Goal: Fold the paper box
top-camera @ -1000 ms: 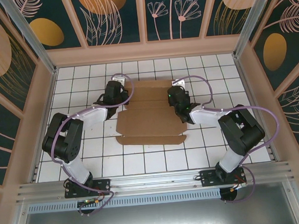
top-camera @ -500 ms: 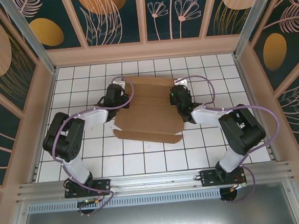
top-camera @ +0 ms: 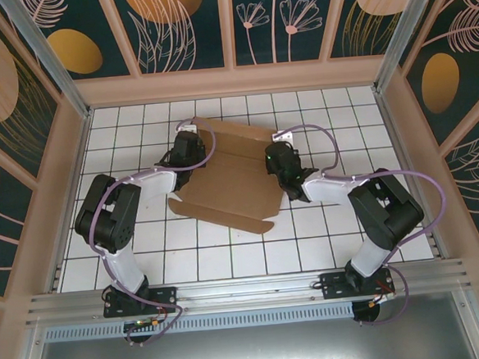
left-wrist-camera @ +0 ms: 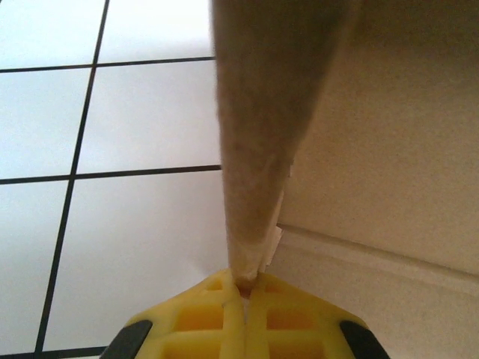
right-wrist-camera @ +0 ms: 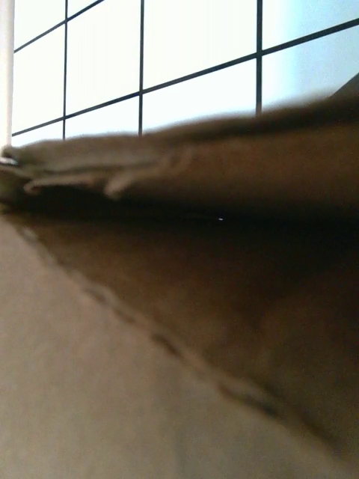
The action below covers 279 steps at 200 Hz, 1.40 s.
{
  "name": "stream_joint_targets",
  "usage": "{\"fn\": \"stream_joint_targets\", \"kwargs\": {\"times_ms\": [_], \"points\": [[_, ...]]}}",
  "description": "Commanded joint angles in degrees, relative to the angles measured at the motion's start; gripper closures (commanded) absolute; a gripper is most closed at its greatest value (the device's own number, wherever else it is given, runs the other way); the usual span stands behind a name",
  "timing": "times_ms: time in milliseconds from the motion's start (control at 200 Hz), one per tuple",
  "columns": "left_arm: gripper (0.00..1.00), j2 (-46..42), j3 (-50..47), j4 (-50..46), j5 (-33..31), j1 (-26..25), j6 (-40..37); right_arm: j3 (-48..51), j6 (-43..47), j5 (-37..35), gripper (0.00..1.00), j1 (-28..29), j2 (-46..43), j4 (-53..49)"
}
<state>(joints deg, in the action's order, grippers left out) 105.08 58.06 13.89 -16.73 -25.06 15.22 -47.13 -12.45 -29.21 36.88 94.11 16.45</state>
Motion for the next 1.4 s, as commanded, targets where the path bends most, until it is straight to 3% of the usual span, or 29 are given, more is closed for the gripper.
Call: {"fn": "stream_joint_targets", "kwargs": {"times_ms": [0,65,215,340,485,586,801,1126,1391], "points": [[1.0,1.2,0.1,1.3,-3.8,0.1,1.9,-2.7,-2.8,-0.9,1.0,1.6,-2.3,-1.7],[1.0,0.5,-1.2,3.4,-0.3,0.1,1.2,-2.5,-1.0,3.5,1.0,1.6,-2.6,-1.2],[0.8,-5.7,-9.9,13.0,6.8,0.3,-5.1,1.9,5.0,14.6,1.0,-0.3,-6.7,1.6],[0.78,-10.3,-13.9,16.5,14.4,1.0,-11.5,6.3,6.4,21.0,1.0,-2.6,-10.1,4.0],[0.87,-13.0,-17.9,20.2,19.9,2.3,-13.2,6.6,6.5,17.7,1.0,-3.2,-11.0,2.8],[0.91,-13.1,-18.6,19.6,20.0,2.6,-12.9,6.3,4.4,13.2,1.0,-3.5,-11.3,2.6],[0.79,-12.2,-17.9,17.5,19.3,2.6,-10.1,5.4,2.0,11.8,1.0,-3.2,-10.7,2.2],[0.74,-9.8,-15.6,15.1,20.2,2.6,-5.9,4.7,0.7,9.8,1.0,-2.3,-10.0,2.4],[0.71,-11.0,-17.8,17.4,17.1,2.6,-4.2,4.4,0.4,9.4,1.0,-2.1,-8.9,3.0]]}}
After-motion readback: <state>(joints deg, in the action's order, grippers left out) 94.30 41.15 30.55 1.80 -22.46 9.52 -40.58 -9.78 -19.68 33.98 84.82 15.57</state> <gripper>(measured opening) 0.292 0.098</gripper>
